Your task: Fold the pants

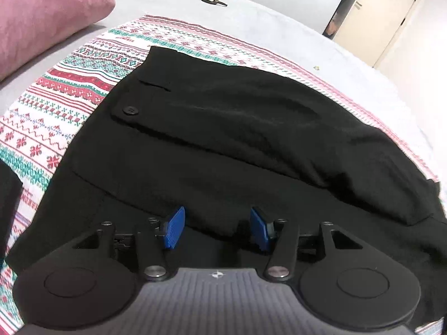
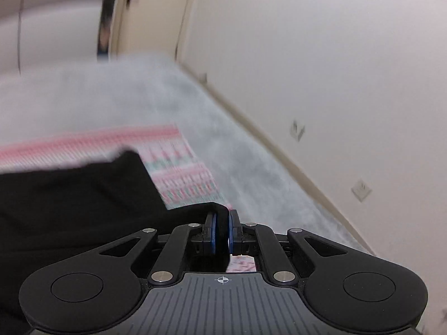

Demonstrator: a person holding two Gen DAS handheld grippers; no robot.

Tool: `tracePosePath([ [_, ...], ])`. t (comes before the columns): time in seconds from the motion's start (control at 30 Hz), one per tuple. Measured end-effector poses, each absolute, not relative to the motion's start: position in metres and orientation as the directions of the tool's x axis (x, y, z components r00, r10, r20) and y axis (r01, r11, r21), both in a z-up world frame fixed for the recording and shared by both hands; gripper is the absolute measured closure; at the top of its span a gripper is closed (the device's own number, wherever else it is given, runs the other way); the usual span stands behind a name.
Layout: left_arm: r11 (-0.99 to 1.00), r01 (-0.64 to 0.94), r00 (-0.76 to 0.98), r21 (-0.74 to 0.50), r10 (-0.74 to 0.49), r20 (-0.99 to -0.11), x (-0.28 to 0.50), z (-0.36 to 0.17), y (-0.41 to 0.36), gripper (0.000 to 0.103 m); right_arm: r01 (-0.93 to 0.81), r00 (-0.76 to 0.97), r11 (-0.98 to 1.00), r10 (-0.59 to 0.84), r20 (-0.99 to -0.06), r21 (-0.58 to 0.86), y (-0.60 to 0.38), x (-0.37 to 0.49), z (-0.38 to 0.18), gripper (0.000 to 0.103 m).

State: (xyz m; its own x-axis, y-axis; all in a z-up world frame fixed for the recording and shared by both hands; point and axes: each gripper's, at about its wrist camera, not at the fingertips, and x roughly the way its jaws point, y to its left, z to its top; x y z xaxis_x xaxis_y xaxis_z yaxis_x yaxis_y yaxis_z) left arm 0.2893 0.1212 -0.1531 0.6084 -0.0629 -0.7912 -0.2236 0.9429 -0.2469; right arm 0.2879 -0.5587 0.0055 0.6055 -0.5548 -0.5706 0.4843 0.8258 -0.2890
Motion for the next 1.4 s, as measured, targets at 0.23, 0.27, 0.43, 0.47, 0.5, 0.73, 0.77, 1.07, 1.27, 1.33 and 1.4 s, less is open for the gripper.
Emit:
tracePosePath([
  [0.23, 0.977, -0.185, 0.609, -0.106, 0.029, -0.793, 0.301, -0.160, 0.114, 0.027, 0.494, 0.545, 0.809, -0.572, -0.613, -0.317, -0.583, 0.348, -0.073, 0.090],
  [0.27, 0.982, -0.175, 0.607, -0.072, 0.050, -0.793, 0.302, -0.161, 0.111, 0.026, 0.501, 0.553, 0.815, -0.561, -0.616, -0.292, -0.585, 0.350, -0.077, 0.085],
  [0.43, 0.989, -0.141, 0.609, -0.040, 0.055, -0.791, 0.302, -0.159, 0.105, 0.022, 0.493, 0.616, 0.847, -0.502, -0.607, -0.200, -0.597, 0.311, -0.067, 0.030],
  [0.47, 0.989, -0.140, 0.609, -0.052, 0.044, -0.792, 0.302, -0.158, 0.106, 0.022, 0.499, 0.601, 0.848, -0.485, -0.635, -0.176, -0.604, 0.297, -0.064, 0.030],
  [0.5, 0.988, -0.141, 0.610, -0.062, 0.037, -0.791, 0.302, -0.157, 0.106, 0.022, 0.500, 0.572, 0.857, -0.433, -0.697, -0.123, -0.613, 0.283, -0.065, 0.030],
  [0.73, 0.988, -0.137, 0.610, -0.074, 0.025, -0.792, 0.298, -0.160, 0.099, 0.022, 0.352, 0.560, 0.936, -0.206, -0.803, 0.006, -0.597, 0.235, -0.078, 0.043],
  [0.77, 0.988, -0.134, 0.610, -0.076, 0.022, -0.792, 0.296, -0.159, 0.098, 0.022, 0.338, 0.547, 0.941, -0.205, -0.812, -0.010, -0.591, 0.238, -0.079, 0.044],
  [1.07, 0.983, -0.150, 0.611, -0.107, 0.007, -0.792, 0.297, -0.158, 0.106, 0.022, 0.281, 0.425, 0.951, -0.244, -0.872, -0.129, -0.559, 0.262, -0.106, 0.095],
  [1.27, 0.977, -0.173, 0.609, -0.124, 0.007, -0.793, 0.294, -0.153, 0.112, 0.022, 0.371, 0.544, 0.912, -0.367, -0.754, -0.176, -0.560, 0.237, -0.045, 0.098],
  [1.33, 0.972, -0.191, 0.590, -0.138, 0.002, -0.807, 0.295, -0.156, 0.116, 0.023, 0.409, 0.563, 0.891, -0.415, -0.715, -0.195, -0.568, 0.228, -0.022, 0.098],
  [1.4, 0.967, -0.204, 0.582, -0.152, -0.005, -0.813, 0.296, -0.159, 0.119, 0.022, 0.444, 0.551, 0.869, -0.457, -0.698, -0.219, -0.577, 0.223, -0.010, 0.098],
])
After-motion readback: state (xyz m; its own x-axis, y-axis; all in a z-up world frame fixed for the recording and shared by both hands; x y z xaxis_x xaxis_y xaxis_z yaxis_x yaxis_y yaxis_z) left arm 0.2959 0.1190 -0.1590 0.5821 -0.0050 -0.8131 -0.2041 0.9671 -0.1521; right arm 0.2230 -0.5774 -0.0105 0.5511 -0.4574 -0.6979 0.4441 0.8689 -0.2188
